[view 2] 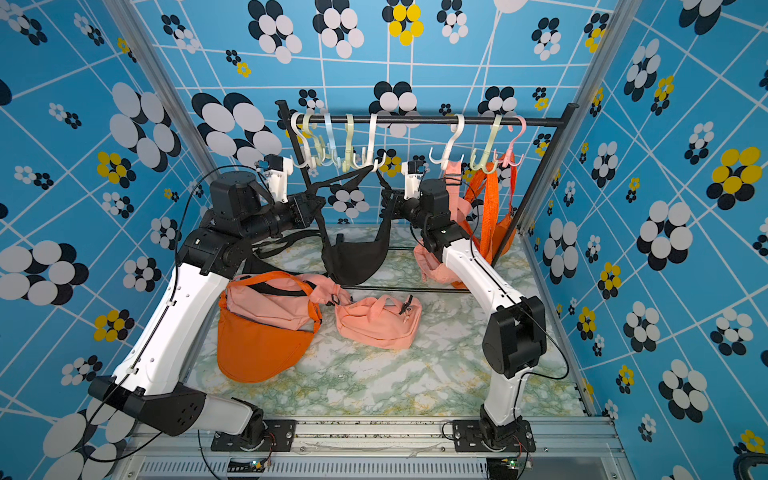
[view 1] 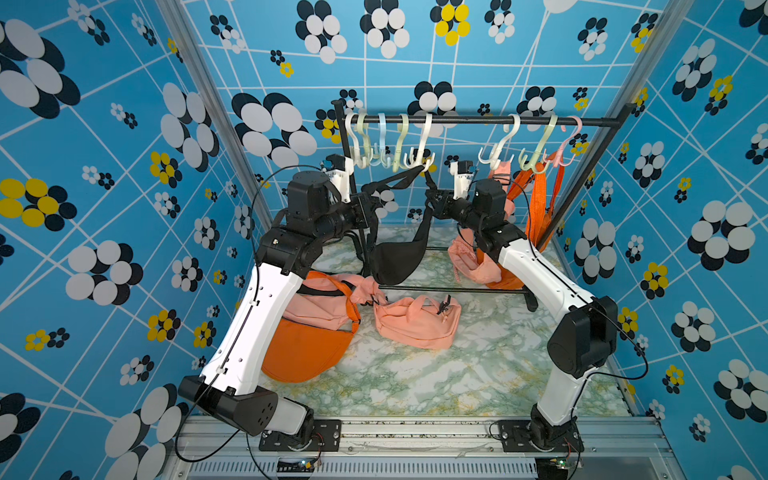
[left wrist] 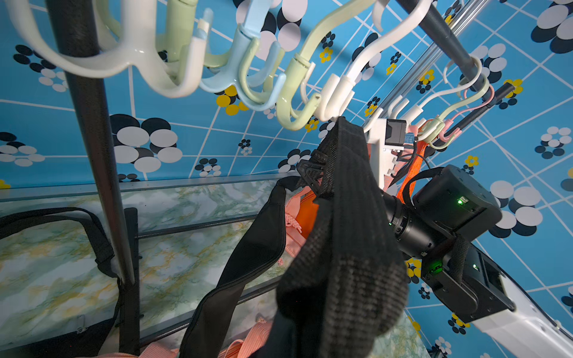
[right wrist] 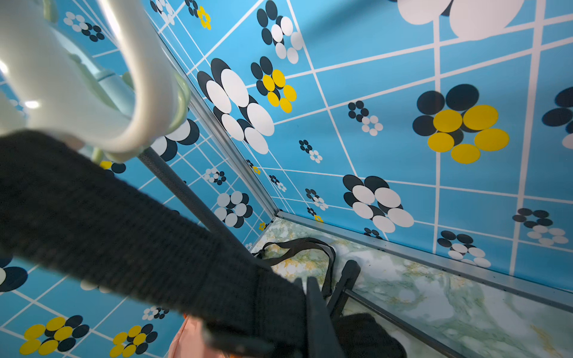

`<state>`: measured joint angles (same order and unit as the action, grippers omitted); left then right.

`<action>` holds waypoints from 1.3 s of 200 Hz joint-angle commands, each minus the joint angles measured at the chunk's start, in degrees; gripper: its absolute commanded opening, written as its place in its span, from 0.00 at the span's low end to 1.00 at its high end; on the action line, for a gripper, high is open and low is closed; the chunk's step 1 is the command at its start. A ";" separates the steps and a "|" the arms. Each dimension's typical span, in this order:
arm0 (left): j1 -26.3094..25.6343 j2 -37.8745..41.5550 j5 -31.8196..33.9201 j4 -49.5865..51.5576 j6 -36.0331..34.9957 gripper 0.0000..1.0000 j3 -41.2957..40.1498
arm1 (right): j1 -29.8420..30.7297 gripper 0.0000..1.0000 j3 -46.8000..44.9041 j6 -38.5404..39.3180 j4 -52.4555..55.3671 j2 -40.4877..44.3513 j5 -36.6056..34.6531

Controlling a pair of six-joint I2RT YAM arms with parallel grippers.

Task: Take the bag off the hook
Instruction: Pick up the bag from the hook, then place the bag at the center of the board.

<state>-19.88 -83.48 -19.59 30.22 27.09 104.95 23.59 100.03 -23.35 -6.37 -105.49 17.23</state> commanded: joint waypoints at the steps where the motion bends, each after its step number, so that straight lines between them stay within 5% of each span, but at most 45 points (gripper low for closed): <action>1: 0.29 -1.94 -3.45 -0.80 1.42 0.04 1.69 | 0.05 0.00 1.06 0.96 0.72 3.51 -1.37; 95: -5.46 -18.03 -7.41 1.30 2.89 0.05 23.36 | 0.07 0.00 0.24 10.15 1.69 17.69 -9.99; 139: -6.92 -19.99 -8.50 3.20 1.92 0.05 25.07 | 0.05 0.00 -10.44 11.62 0.00 27.80 -12.25; 163: -6.93 -19.13 -8.44 8.66 -1.38 0.06 23.71 | 0.94 0.00 -14.75 15.28 2.20 33.63 -3.13; 192: -6.77 -16.09 -6.48 17.03 -6.57 0.06 19.06 | 7.47 0.00 -13.94 23.05 14.47 38.31 -0.86; 237: -6.62 -8.21 -5.93 30.60 -14.84 0.06 7.92 | 9.18 0.00 -6.55 20.11 34.10 35.63 10.24; 260: -6.84 -3.74 -6.67 37.98 -17.72 0.06 2.98 | 9.45 0.00 -2.39 18.20 43.97 32.96 21.65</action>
<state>-26.55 -92.71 -25.96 57.08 15.25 111.53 32.32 93.89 -3.73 23.24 -69.95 26.04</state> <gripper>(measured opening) 0.061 0.050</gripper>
